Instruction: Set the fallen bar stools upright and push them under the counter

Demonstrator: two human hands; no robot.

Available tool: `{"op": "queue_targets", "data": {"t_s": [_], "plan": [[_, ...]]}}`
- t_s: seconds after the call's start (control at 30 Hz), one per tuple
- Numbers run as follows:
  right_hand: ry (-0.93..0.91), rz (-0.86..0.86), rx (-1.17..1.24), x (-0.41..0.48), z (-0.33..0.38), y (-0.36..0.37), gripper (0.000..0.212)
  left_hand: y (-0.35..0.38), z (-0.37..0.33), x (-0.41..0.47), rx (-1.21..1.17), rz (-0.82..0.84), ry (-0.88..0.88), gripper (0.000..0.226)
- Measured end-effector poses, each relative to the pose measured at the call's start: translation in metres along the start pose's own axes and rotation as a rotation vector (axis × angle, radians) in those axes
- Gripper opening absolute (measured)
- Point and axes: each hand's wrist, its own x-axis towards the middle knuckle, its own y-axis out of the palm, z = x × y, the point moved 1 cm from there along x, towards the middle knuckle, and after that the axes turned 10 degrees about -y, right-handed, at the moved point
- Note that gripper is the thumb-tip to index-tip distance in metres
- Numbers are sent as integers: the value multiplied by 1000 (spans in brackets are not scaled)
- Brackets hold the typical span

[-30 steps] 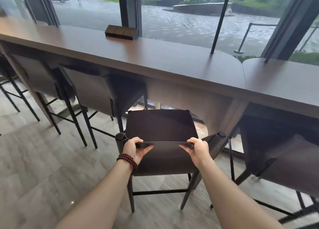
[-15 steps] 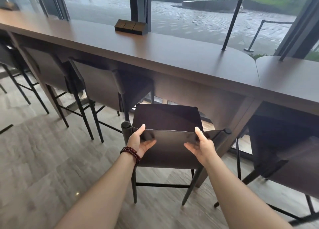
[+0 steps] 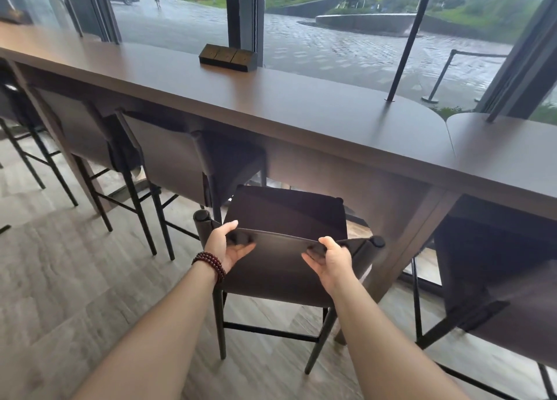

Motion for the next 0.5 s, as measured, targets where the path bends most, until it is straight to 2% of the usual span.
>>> {"op": "queue_targets", "data": {"t_s": [0.17, 0.27, 0.37, 0.5], "plan": [[19, 73, -62, -3, 2, -7, 68, 1, -4, -3, 22, -31, -42, 34], [26, 52, -115, -11, 2, -7, 73, 2, -4, -13, 114, -69, -57, 45], [14, 17, -157, -22, 4, -3, 64, -2, -5, -27, 199, -84, -64, 57], [35, 48, -164, -53, -2, 15, 36, -12, -11, -60, 294, 13, -63, 58]]}}
